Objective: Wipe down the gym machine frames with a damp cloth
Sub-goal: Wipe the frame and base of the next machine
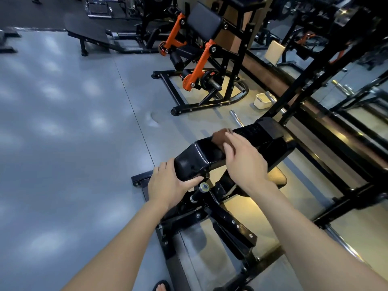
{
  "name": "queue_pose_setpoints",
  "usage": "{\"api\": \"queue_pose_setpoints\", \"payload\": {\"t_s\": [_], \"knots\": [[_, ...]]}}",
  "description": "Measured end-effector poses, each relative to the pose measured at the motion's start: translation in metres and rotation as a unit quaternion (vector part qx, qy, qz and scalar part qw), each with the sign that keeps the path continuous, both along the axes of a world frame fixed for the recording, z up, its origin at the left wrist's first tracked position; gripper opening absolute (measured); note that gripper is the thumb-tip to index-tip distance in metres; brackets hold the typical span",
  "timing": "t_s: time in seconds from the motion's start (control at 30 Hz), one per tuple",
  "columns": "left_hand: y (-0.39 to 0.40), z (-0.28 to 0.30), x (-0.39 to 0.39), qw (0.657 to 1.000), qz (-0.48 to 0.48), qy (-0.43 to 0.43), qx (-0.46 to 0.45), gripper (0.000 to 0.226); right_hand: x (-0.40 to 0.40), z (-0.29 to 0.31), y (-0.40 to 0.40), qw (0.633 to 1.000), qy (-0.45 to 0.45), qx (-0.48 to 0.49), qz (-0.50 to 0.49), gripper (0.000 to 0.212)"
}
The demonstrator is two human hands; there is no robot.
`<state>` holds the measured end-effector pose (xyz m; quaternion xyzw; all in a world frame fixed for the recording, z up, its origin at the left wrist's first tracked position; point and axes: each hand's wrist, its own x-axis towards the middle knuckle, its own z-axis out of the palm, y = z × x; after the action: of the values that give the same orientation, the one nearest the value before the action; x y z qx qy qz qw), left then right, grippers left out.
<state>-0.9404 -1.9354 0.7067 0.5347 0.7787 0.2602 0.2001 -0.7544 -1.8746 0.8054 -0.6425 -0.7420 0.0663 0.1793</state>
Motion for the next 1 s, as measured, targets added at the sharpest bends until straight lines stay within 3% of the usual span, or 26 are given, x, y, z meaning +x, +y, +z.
{"api": "queue_pose_setpoints", "payload": {"t_s": [0.2, 0.4, 0.5, 0.6, 0.77, 0.9, 1.0], "knots": [[0.001, 0.001, 0.001, 1.0, 0.003, -0.008, 0.006, 0.088, -0.024, -0.001, -0.028, 0.987, -0.045, 0.023, 0.154, 0.044], [0.0, 0.002, -0.001, 1.0, -0.009, -0.01, -0.02, 0.103, -0.003, 0.008, 0.013, 1.0, 0.003, 0.002, -0.004, 0.043], [-0.001, 0.005, 0.0, 1.0, -0.004, -0.013, -0.013, 0.093, -0.027, 0.005, -0.003, 0.995, -0.023, 0.017, 0.095, 0.044], [-0.002, 0.005, 0.001, 1.0, 0.002, -0.015, -0.018, 0.093, 0.0, -0.004, -0.026, 0.986, -0.001, 0.025, 0.165, 0.044], [-0.002, 0.004, 0.001, 1.0, 0.005, -0.016, -0.026, 0.104, 0.024, 0.0, 0.032, 0.998, 0.055, -0.003, 0.009, 0.042], [-0.002, 0.002, 0.003, 0.999, 0.008, -0.035, -0.021, 0.11, -0.004, -0.005, 0.006, 0.992, 0.015, 0.012, 0.128, 0.045], [0.0, 0.006, 0.004, 0.999, 0.005, -0.046, -0.02, 0.124, 0.031, -0.008, -0.01, 0.984, -0.023, 0.052, 0.17, 0.045]]}}
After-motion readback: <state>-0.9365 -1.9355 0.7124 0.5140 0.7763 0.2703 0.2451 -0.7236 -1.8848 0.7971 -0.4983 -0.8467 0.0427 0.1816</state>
